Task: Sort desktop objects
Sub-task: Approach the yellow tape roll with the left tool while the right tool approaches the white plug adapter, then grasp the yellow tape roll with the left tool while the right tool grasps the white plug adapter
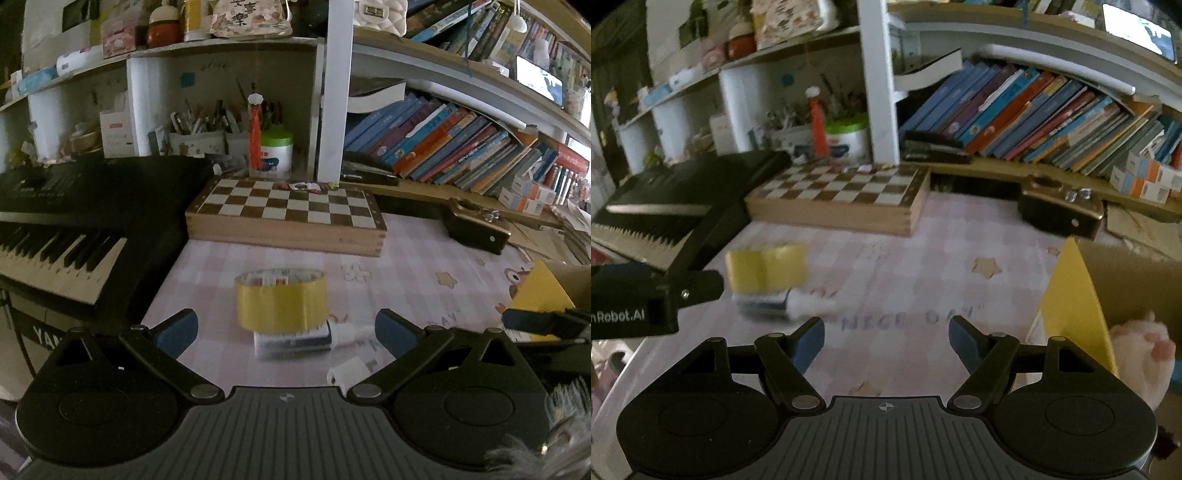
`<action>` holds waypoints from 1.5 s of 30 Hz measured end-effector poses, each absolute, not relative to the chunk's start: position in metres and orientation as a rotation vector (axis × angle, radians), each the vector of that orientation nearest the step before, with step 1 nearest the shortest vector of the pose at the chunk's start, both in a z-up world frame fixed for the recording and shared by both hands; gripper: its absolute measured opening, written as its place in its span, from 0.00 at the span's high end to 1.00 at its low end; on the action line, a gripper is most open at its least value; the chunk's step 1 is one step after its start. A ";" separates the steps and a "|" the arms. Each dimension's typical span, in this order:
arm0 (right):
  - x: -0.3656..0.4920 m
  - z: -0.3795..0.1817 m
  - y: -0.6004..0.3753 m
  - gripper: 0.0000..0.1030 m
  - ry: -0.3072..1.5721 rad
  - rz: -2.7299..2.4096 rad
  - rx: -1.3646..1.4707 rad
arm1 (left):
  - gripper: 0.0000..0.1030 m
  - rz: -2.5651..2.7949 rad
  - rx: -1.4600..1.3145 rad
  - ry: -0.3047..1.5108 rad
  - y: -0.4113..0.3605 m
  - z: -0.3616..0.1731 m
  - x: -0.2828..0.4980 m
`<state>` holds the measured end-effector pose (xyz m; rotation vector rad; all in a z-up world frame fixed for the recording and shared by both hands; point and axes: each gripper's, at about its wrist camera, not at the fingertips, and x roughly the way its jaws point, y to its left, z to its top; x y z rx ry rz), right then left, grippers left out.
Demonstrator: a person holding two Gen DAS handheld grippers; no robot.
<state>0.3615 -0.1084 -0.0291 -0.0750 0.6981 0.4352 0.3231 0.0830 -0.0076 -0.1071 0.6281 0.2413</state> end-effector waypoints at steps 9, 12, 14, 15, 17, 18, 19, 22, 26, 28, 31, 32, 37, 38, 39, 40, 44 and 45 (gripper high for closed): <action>0.388 -0.037 -0.114 0.20 0.731 0.390 -0.032 | 0.02 0.250 -0.078 0.646 0.083 -0.019 0.349; 0.389 -0.043 -0.108 0.19 0.756 0.408 -0.057 | 0.03 0.254 -0.082 0.658 0.087 -0.024 0.356; 0.388 -0.047 -0.103 0.19 0.770 0.424 -0.075 | 0.03 0.251 -0.093 0.663 0.091 -0.027 0.361; 0.388 -0.049 -0.101 0.19 0.777 0.431 -0.079 | 0.03 0.250 -0.098 0.666 0.092 -0.029 0.364; 0.387 -0.052 -0.097 0.19 0.789 0.446 -0.085 | 0.04 0.254 -0.110 0.677 0.095 -0.033 0.369; 0.387 -0.053 -0.096 0.19 0.794 0.452 -0.088 | 0.04 0.255 -0.114 0.681 0.097 -0.036 0.373; 0.387 -0.054 -0.094 0.19 0.798 0.460 -0.093 | 0.04 0.254 -0.116 0.684 0.097 -0.038 0.376; 0.384 -0.058 -0.090 0.19 0.811 0.488 -0.108 | 0.04 0.248 -0.115 0.694 0.100 -0.046 0.389; 0.381 -0.060 -0.082 0.19 0.816 0.534 -0.132 | 0.03 0.218 -0.098 0.718 0.103 -0.059 0.409; 0.378 -0.062 -0.078 0.19 0.816 0.562 -0.147 | 0.03 0.221 -0.079 0.740 0.105 -0.067 0.418; 0.374 -0.064 -0.071 0.19 0.817 0.600 -0.170 | 0.11 0.207 -0.092 0.766 0.109 -0.074 0.425; 0.373 -0.065 -0.069 0.19 0.817 0.610 -0.176 | 0.12 0.196 -0.107 0.769 0.110 -0.073 0.425; 0.370 -0.070 -0.054 0.20 0.810 0.676 -0.207 | 0.12 0.107 -0.209 0.723 0.108 -0.053 0.410; 0.371 -0.072 -0.051 0.20 0.809 0.685 -0.216 | 0.13 0.099 -0.227 0.700 0.107 -0.046 0.405; 0.371 -0.074 -0.047 0.20 0.807 0.691 -0.226 | 0.12 0.093 -0.245 0.684 0.108 -0.040 0.401; 0.371 -0.077 -0.043 0.20 0.807 0.696 -0.236 | 0.12 0.091 -0.262 0.668 0.108 -0.034 0.397; 0.372 -0.088 -0.031 0.21 0.804 0.710 -0.254 | 0.12 0.090 -0.303 0.618 0.111 -0.011 0.380; 0.371 -0.089 -0.029 0.22 0.802 0.712 -0.256 | 0.12 0.094 -0.305 0.609 0.112 -0.007 0.376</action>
